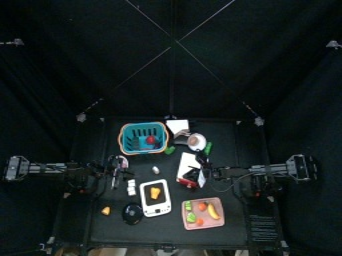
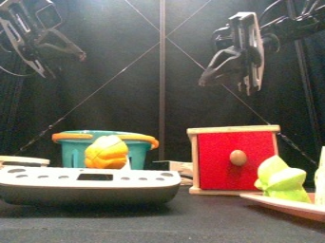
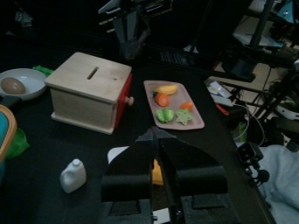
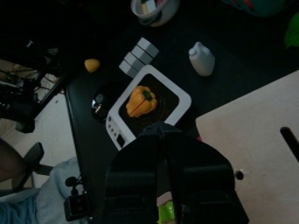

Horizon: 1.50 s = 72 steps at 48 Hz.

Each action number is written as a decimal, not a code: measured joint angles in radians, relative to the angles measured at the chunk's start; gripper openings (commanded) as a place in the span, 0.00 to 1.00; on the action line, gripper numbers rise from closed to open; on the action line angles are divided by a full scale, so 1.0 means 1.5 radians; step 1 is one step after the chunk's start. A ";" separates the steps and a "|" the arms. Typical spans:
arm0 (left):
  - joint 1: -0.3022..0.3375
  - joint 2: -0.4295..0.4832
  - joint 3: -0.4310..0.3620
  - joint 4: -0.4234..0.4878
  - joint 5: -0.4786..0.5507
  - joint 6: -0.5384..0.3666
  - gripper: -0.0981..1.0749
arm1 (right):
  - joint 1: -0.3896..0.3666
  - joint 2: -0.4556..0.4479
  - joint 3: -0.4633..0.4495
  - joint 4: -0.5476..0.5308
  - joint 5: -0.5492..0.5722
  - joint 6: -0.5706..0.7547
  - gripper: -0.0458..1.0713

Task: Grab squash

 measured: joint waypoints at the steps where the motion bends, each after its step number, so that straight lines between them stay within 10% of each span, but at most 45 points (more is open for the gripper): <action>1: 0.000 0.000 0.001 0.000 0.000 -0.001 0.46 | 0.004 0.009 -0.008 0.004 0.001 0.001 0.42; 19: 0.001 -0.012 0.022 -0.008 0.010 -0.001 0.46 | 0.105 0.182 -0.215 -0.088 0.145 -0.007 0.51; 37: 0.063 -0.029 0.038 -0.054 0.083 -0.001 0.46 | 0.159 0.307 -0.322 -0.275 0.258 -0.007 0.99; 72: 0.071 -0.031 0.039 -0.061 0.086 -0.001 0.46 | 0.169 0.464 -0.463 -0.267 0.386 -0.007 0.96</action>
